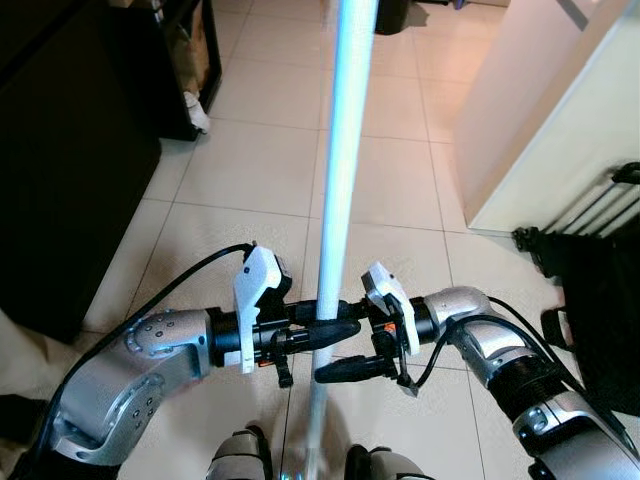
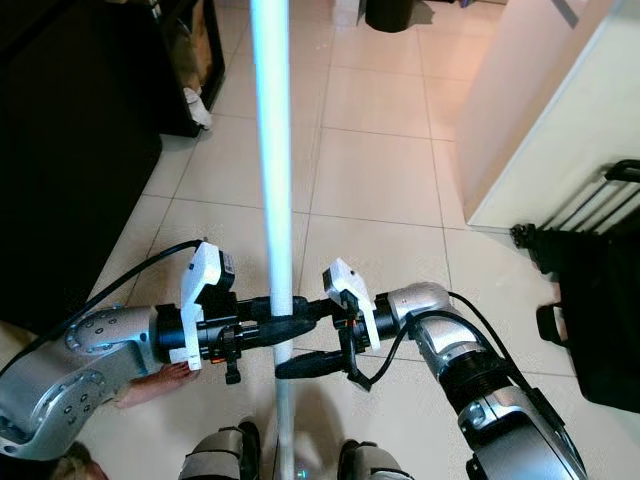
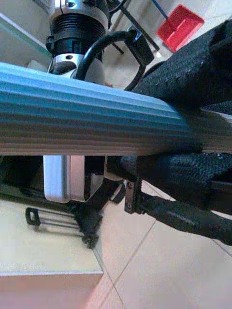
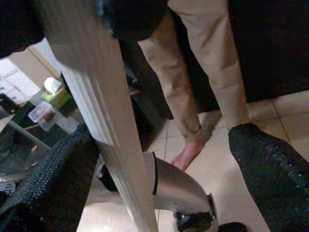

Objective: Sweep floor

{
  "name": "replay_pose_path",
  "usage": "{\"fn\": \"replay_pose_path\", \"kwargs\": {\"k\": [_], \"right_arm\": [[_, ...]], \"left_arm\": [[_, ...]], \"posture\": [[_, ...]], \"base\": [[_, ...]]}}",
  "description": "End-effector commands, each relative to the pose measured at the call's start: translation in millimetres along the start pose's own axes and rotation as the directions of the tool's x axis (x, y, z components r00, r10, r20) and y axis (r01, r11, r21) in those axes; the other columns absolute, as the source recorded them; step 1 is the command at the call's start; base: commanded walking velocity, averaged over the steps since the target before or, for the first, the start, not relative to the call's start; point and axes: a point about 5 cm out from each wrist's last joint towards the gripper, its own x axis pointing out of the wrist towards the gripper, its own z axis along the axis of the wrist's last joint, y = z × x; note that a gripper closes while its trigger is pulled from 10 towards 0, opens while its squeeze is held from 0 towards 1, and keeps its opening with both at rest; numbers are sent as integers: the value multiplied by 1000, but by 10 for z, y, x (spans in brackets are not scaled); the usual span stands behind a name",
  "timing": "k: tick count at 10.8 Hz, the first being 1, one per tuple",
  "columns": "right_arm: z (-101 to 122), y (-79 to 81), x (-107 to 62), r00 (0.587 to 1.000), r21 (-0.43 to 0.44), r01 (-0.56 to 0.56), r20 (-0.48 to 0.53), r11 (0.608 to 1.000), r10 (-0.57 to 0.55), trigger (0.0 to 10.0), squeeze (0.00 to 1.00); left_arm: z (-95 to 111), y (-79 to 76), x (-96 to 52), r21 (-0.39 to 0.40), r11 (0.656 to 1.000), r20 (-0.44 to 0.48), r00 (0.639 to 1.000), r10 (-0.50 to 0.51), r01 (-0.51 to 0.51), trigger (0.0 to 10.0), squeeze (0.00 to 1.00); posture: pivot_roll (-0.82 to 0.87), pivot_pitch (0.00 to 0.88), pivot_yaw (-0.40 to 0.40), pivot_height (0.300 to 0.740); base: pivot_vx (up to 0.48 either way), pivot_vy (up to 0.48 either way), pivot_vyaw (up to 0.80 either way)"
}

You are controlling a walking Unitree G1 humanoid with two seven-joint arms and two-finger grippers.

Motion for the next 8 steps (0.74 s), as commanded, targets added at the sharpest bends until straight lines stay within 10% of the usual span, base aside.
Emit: {"fn": "replay_pose_path", "kwargs": {"k": [1,8], "right_arm": [[-21,-13,-105,999,6,26,-18,1000,-26,10000,0],[-48,10,-389,996,73,-56,-68,996,61,10000,0]], "left_arm": [[29,-78,28,0,999,23,998,-51,51,10000,0],[29,-79,39,-1,999,30,998,-47,47,10000,0]], "posture": [[114,184,-61,740],[112,183,-65,740]], "base": [[0,0,0],[0,0,0]]}}
